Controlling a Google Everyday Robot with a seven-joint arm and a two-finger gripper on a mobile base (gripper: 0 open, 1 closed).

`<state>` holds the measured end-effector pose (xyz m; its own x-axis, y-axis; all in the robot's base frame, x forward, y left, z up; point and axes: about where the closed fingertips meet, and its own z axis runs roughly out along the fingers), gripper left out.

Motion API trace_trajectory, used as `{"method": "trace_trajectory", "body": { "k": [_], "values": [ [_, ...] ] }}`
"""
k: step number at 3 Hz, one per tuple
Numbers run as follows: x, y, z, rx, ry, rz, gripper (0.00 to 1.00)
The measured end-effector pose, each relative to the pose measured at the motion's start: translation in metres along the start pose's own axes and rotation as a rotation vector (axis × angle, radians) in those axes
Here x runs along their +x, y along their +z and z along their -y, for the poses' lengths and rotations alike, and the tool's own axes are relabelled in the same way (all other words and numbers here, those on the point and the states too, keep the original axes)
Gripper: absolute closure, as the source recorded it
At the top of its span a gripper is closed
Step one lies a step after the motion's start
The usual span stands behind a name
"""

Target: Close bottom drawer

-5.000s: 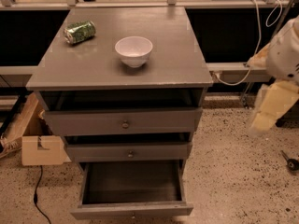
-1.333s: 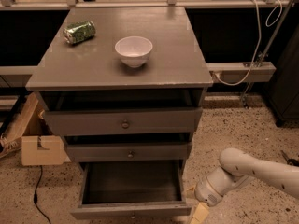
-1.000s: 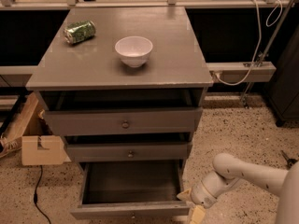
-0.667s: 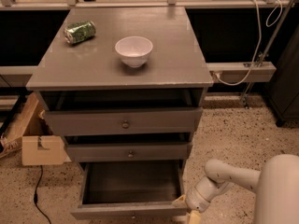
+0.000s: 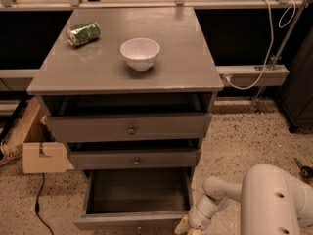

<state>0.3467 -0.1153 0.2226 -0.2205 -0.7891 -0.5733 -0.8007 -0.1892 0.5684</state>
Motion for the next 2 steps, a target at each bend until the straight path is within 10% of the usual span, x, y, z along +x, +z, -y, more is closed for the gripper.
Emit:
{"method": "trace_trajectory", "body": {
  "k": [2],
  "values": [
    [0.026, 0.012, 0.034, 0.086, 0.044, 0.027, 0.73]
  ]
}}
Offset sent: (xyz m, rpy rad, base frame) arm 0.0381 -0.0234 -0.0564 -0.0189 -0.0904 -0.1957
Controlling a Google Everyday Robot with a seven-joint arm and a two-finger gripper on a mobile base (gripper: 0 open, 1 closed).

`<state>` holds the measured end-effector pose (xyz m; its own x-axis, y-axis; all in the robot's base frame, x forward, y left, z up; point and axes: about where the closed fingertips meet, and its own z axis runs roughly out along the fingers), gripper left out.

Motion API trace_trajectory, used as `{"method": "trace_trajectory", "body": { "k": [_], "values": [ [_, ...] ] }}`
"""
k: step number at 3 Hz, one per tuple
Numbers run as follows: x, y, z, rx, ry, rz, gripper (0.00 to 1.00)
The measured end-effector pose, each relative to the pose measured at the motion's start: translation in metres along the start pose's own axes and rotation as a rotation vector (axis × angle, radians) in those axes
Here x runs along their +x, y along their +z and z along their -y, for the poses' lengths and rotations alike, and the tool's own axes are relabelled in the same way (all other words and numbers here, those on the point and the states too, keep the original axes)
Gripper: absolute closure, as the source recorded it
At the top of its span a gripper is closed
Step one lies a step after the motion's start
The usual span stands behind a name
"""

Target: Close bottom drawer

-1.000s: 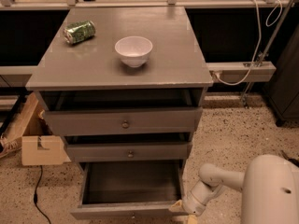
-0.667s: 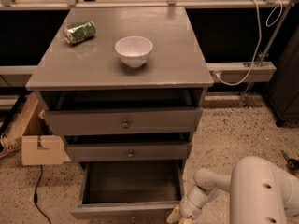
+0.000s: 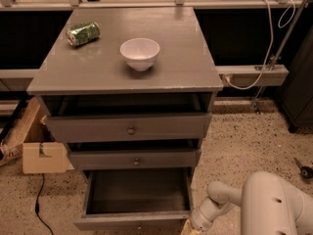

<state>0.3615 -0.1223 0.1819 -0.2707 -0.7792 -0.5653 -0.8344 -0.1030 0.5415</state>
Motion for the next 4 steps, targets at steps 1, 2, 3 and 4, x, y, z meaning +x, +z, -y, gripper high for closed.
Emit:
{"method": "trace_trajectory", "body": {
  "k": [1, 2, 3, 4],
  "values": [
    [0.008, -0.002, 0.019, 0.074, 0.022, 0.047, 0.96],
    [0.010, -0.004, 0.036, 0.166, 0.031, 0.102, 1.00],
    [0.008, -0.006, 0.038, 0.180, 0.030, 0.114, 1.00],
    [-0.001, -0.010, 0.055, 0.253, 0.024, 0.173, 1.00]
  ]
}}
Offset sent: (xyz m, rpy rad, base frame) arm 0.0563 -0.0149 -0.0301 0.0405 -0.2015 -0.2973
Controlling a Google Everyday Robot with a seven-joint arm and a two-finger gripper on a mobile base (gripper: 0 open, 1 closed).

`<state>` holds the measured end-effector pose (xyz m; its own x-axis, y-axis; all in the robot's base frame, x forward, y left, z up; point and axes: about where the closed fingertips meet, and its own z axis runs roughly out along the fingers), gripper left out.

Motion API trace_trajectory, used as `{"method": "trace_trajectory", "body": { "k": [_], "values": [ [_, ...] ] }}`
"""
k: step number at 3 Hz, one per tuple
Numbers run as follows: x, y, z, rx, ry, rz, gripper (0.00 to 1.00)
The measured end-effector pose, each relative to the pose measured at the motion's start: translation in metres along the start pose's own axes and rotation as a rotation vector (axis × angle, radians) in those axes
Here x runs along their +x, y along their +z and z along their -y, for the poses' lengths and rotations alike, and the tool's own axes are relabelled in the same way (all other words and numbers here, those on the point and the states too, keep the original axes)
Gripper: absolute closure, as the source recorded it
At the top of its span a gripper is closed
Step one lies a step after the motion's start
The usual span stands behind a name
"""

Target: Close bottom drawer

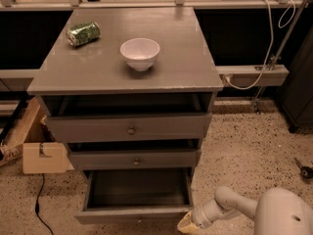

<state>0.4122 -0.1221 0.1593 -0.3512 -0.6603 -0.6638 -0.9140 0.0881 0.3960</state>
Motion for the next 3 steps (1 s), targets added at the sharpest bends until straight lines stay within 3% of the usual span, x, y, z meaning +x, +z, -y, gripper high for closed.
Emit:
{"method": "trace_trajectory", "body": {
  "k": [1, 2, 3],
  "values": [
    [0.000, 0.000, 0.000, 0.000, 0.000, 0.000, 1.00],
    [-0.011, 0.006, 0.002, 0.043, -0.071, 0.006, 1.00],
    [-0.030, 0.011, 0.014, 0.158, -0.198, 0.055, 1.00]
  ]
}}
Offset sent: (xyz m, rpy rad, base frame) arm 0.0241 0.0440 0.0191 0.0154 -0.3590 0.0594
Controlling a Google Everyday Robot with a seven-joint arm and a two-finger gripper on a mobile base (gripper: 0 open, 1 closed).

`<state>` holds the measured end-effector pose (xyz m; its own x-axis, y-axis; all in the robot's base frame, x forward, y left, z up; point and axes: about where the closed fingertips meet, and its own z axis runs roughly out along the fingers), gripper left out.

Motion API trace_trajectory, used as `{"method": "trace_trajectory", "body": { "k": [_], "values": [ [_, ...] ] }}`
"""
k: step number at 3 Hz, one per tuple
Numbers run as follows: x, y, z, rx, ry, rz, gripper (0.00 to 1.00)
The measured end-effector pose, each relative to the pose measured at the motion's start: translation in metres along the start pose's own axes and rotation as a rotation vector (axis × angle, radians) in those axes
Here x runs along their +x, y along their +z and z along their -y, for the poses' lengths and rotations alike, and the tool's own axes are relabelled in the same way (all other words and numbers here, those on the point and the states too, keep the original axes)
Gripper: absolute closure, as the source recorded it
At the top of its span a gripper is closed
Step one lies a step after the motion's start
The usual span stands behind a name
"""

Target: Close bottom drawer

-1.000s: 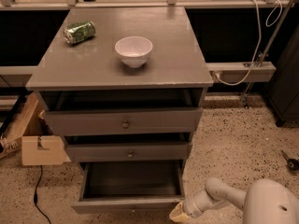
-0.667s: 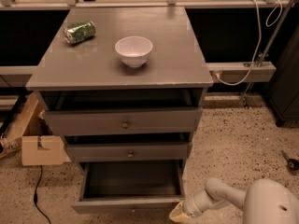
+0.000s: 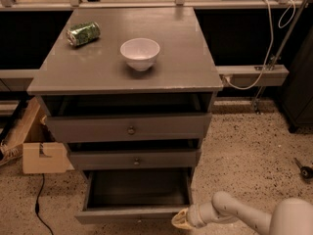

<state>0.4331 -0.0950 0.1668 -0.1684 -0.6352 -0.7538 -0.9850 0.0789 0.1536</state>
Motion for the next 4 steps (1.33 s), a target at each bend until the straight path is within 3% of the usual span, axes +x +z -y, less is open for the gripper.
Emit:
{"method": "trace_trajectory", "body": {
  "k": [1, 2, 3, 4],
  "values": [
    [-0.011, 0.006, 0.014, 0.060, -0.065, 0.046, 1.00],
    [-0.013, 0.011, 0.026, 0.080, -0.083, 0.069, 1.00],
    [-0.020, 0.015, 0.048, 0.138, -0.089, 0.111, 1.00],
    [-0.020, 0.015, 0.048, 0.138, -0.089, 0.111, 1.00]
  ]
}}
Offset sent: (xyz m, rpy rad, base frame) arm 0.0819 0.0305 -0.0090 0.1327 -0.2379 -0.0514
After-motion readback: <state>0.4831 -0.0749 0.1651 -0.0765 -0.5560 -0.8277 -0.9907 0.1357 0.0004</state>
